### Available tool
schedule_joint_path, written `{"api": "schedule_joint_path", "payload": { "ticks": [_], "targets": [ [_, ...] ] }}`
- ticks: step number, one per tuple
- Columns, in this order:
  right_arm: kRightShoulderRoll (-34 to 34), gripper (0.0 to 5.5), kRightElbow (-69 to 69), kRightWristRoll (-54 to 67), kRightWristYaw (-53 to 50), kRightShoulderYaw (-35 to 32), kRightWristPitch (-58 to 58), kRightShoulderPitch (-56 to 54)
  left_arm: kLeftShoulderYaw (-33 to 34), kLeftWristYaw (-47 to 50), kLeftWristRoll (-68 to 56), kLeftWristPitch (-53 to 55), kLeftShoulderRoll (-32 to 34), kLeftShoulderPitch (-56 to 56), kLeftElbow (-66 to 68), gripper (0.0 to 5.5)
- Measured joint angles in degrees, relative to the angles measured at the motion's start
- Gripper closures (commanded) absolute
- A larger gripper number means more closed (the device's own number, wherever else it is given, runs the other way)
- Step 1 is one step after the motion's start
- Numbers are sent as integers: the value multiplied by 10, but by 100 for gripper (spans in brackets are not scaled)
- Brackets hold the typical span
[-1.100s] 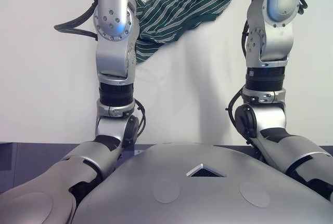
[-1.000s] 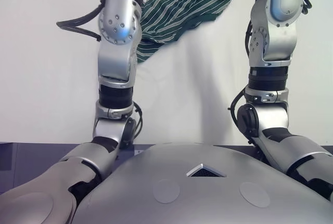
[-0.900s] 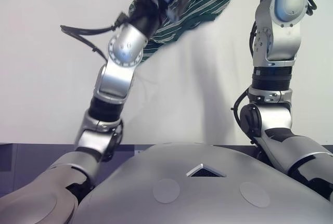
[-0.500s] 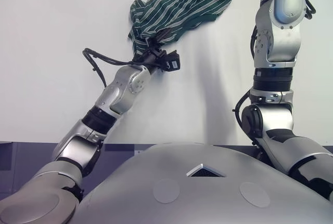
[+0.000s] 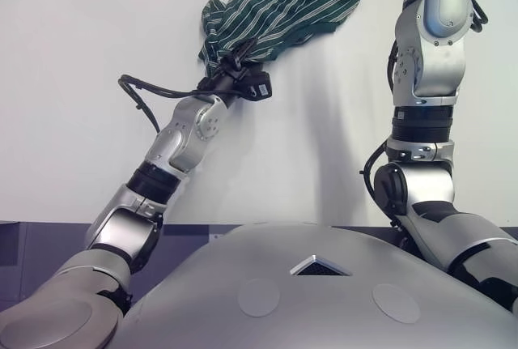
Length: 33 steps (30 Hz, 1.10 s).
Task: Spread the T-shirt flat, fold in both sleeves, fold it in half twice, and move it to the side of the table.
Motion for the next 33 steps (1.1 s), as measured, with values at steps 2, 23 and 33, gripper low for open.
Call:
{"api": "schedule_joint_path", "payload": {
  "ticks": [2,23,33],
  "targets": [
    [1,322,0,0,0,2,0,0,4,-2,-4,3,-6,0,10,399],
    [-273,322,365,-279,132,188,-425,52,117,-84,-166,73,-80,-68,-120,549],
    [-190,322,540,-428,-130,288,-359,-12,127,-94,-168,94,-81,-93,-144,549]
  ]
}}
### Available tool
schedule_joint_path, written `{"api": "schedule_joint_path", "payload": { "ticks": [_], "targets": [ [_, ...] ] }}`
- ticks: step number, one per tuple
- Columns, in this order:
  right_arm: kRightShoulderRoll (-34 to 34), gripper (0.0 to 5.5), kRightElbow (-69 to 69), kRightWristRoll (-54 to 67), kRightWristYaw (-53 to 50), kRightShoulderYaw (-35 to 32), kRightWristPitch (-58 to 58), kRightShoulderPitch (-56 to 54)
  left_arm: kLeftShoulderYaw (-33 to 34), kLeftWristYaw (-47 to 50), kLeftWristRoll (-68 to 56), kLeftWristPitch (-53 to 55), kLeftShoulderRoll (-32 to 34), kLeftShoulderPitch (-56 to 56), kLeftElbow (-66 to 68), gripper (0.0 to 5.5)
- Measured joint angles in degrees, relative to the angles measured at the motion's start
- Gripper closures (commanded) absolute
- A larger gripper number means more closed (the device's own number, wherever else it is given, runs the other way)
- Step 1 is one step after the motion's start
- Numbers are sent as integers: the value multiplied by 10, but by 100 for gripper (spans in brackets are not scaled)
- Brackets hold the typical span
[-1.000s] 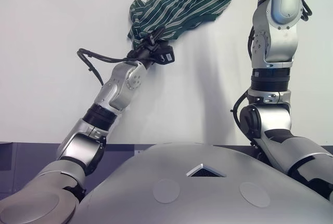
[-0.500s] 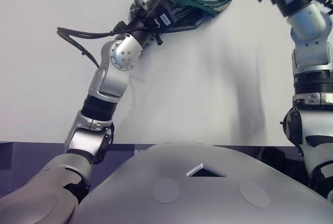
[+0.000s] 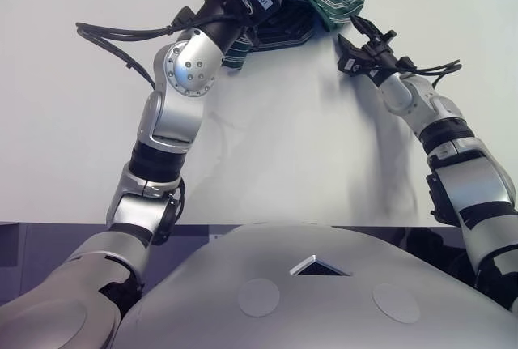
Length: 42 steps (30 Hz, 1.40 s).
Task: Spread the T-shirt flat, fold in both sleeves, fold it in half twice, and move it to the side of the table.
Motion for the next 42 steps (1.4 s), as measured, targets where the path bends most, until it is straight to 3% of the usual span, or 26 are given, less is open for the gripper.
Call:
{"api": "schedule_joint_path", "payload": {
  "ticks": [3,12,17,22,27,33,35,37,39,42],
  "targets": [
    [14,358,20,-1,-31,11,9,-11,0,0,0,0,-4,-4,0,550],
    [18,543,26,28,-61,-1,-5,-14,1,-1,0,0,-1,-4,0,550],
    [1,547,26,72,-53,-45,-7,-55,34,0,-19,-3,13,-21,12,550],
    [-73,547,-2,112,-23,-111,-9,-289,135,-28,-93,-14,77,-129,56,550],
    [-100,547,-47,139,68,-122,-44,-319,152,-64,-149,-12,89,-134,49,550],
    [-170,547,-175,267,371,-124,-54,-296,188,-121,-259,40,99,-174,-21,550],
    [-205,547,-201,279,420,-138,-35,-292,214,-115,-275,52,106,-212,-32,550],
    [-221,547,-207,272,423,-148,-20,-292,207,-99,-261,53,110,-222,-28,550],
    [-210,547,-197,231,387,-139,6,-295,157,-82,-220,46,102,-221,33,550],
    [-138,547,-111,150,290,-90,51,-303,72,-57,-143,-8,82,-244,237,550]
  ]
}}
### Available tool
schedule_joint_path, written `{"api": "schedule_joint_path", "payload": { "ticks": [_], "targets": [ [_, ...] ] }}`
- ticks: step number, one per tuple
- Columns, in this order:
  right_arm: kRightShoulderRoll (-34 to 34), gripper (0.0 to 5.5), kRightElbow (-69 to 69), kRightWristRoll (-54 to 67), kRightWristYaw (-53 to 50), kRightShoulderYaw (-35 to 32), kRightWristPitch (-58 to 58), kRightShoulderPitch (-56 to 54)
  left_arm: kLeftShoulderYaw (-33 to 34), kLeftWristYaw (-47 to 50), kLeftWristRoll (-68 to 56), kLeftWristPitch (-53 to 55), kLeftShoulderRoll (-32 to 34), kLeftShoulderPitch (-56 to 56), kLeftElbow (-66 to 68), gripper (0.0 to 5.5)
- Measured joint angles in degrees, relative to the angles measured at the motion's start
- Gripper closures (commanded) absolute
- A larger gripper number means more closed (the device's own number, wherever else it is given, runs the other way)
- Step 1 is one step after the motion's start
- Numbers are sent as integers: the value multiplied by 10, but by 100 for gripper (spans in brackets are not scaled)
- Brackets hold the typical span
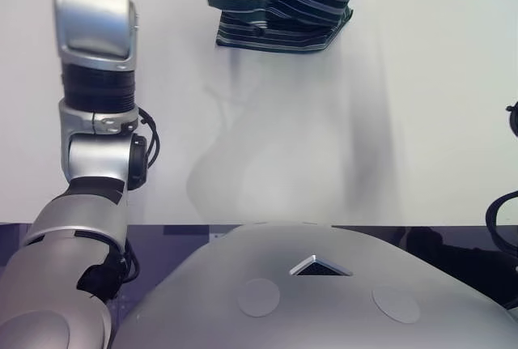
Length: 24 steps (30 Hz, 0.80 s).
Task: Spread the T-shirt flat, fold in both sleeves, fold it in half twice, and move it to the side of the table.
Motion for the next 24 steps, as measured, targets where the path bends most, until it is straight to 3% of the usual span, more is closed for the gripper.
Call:
{"api": "schedule_joint_path", "payload": {
  "ticks": [4,7,9,12,15,19,24],
  "targets": [
    [96,547,117,-85,-154,60,68,-23,-75,102,96,-73,-10,-90,275,550],
    [157,547,205,-144,-308,96,117,-87,-107,232,162,-144,-18,-182,475,550],
    [167,547,229,-176,-392,121,126,-151,-118,325,195,-197,-17,-236,543,550],
    [167,547,245,-196,-461,133,125,-172,-119,382,200,-246,-18,-252,574,550],
    [162,547,260,-197,-463,138,128,-171,-124,381,208,-261,-24,-258,598,550],
    [176,547,281,-218,-369,175,140,-150,-130,327,212,-248,-44,-254,626,550],
    [262,547,292,-259,-214,260,65,13,-188,253,247,-233,-134,-171,649,550]
  ]
}}
